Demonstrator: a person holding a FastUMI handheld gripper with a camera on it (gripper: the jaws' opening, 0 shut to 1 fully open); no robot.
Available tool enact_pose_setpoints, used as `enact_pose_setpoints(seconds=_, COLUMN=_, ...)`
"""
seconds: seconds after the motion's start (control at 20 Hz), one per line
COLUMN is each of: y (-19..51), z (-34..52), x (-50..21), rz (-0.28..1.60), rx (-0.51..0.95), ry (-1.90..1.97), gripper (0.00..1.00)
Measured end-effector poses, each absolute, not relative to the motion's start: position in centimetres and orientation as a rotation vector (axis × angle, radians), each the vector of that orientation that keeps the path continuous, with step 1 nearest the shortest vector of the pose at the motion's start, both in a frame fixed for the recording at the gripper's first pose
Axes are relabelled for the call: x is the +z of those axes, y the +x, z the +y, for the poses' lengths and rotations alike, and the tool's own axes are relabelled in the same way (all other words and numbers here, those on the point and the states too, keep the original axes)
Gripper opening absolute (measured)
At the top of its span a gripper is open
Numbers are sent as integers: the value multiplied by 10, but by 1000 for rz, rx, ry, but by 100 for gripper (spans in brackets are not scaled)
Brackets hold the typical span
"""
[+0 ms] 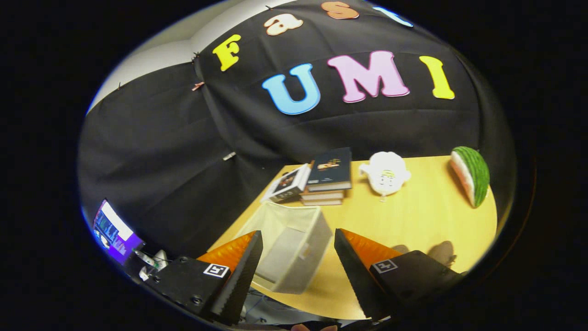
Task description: Open the storage box then place both shoes into the box .Put the left shoe in first, then the right shoe, with the right side of both shoes facing outward in a uniform manner.
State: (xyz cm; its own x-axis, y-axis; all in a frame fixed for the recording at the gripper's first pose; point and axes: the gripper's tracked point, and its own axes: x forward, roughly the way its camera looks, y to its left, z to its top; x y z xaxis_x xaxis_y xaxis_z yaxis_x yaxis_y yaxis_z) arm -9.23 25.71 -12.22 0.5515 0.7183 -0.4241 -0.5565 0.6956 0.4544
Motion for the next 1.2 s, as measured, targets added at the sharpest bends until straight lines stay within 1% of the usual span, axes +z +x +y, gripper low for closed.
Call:
enact_pose_setpoints(seconds=0.25, y=-96, z=177, x=-190, rz=732, rx=634, ry=165, gripper=96)
enact_pose_setpoints(seconds=0.4, y=-106, z=143, x=-241, rz=824, rx=578, ry=79, gripper=96)
enact_pose_setpoints(seconds=0.45, y=-107, z=138, x=-256, rz=853, rx=562, ry=67, gripper=95)
enact_pose_setpoints(seconds=0.55, y=-113, z=135, x=-287, rz=907, rx=547, ry=44, gripper=85)
enact_pose_setpoints(seconds=0.6, y=-114, z=133, x=-303, rz=931, rx=543, ry=14, gripper=83)
enact_pose_setpoints(seconds=0.65, y=-113, z=133, x=-319, rz=950, rx=539, ry=-20, gripper=76)
enact_pose_setpoints(seconds=0.85, y=-104, z=134, x=-361, rz=989, rx=503, ry=-93, gripper=62)
enact_pose_setpoints(seconds=1.0, y=-88, z=141, x=-375, rz=981, rx=461, ry=-92, gripper=60)
enact_pose_setpoints(seconds=1.05, y=-83, z=145, x=-377, rz=972, rx=442, ry=-78, gripper=53)
enact_pose_setpoints(seconds=1.1, y=-76, z=149, x=-379, rz=959, rx=423, ry=-69, gripper=49)
enact_pose_setpoints(seconds=1.2, y=-69, z=155, x=-386, rz=962, rx=390, ry=-67, gripper=36)
